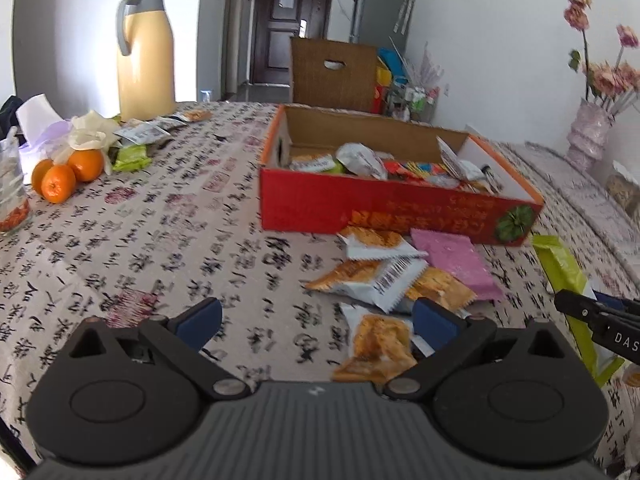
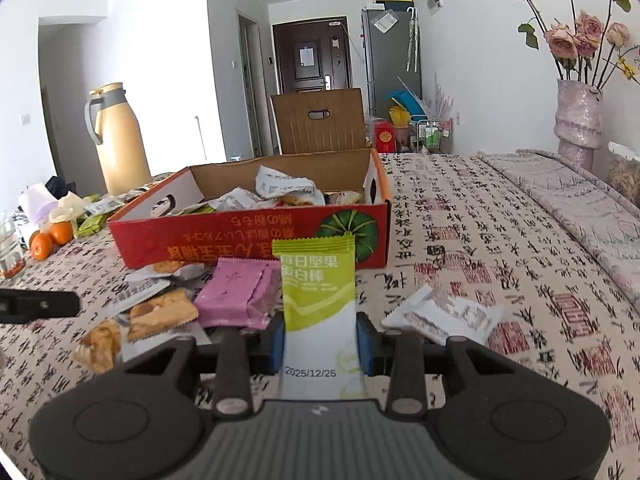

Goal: Organize snacks
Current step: 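Grasp the cracker packet with the left tool while the right tool holds its bar, then carry the cracker packet and green bar into the box and release both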

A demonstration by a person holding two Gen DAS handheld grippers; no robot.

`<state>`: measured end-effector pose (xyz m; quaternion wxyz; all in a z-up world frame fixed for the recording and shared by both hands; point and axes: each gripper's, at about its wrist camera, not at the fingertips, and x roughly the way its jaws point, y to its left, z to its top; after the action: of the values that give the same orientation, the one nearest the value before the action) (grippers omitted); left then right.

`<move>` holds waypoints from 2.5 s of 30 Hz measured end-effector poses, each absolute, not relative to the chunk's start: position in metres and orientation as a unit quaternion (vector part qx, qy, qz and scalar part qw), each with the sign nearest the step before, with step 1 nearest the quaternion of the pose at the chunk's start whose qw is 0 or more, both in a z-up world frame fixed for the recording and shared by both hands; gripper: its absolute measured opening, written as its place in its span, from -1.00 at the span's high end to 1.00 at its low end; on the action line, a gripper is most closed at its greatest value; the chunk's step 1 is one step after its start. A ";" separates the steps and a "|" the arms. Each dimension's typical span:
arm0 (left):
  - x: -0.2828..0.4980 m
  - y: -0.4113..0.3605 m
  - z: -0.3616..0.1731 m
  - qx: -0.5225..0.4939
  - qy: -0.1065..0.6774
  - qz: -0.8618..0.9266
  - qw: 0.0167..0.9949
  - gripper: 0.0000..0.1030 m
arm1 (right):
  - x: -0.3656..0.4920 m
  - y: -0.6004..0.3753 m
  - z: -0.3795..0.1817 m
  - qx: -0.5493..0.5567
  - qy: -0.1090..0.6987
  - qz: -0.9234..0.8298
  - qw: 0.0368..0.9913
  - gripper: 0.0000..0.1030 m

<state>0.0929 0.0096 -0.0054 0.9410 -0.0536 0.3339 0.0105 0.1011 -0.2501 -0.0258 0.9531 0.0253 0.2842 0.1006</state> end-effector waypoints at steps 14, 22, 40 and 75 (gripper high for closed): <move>0.104 -0.015 -0.025 -0.038 0.368 0.019 0.929 -0.95 | 0.086 -0.264 -0.036 0.047 0.283 0.109 0.952 0.33; 0.113 -0.014 -0.037 -0.053 0.386 0.019 0.921 -0.40 | 0.085 -0.265 -0.039 0.052 0.286 0.112 0.950 0.33; 0.105 -0.003 -0.036 -0.057 0.376 -0.002 0.925 0.20 | 0.083 -0.254 -0.038 0.045 0.289 0.115 0.949 0.33; 0.102 0.009 0.041 -0.053 0.255 -0.031 0.965 0.19 | 0.104 -0.217 0.014 0.018 0.225 0.107 0.968 0.33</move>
<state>0.1023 0.0092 0.0410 0.9649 -0.0530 0.2555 -0.0305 0.1039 -0.2174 0.0137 0.9682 0.0182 0.2254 0.1069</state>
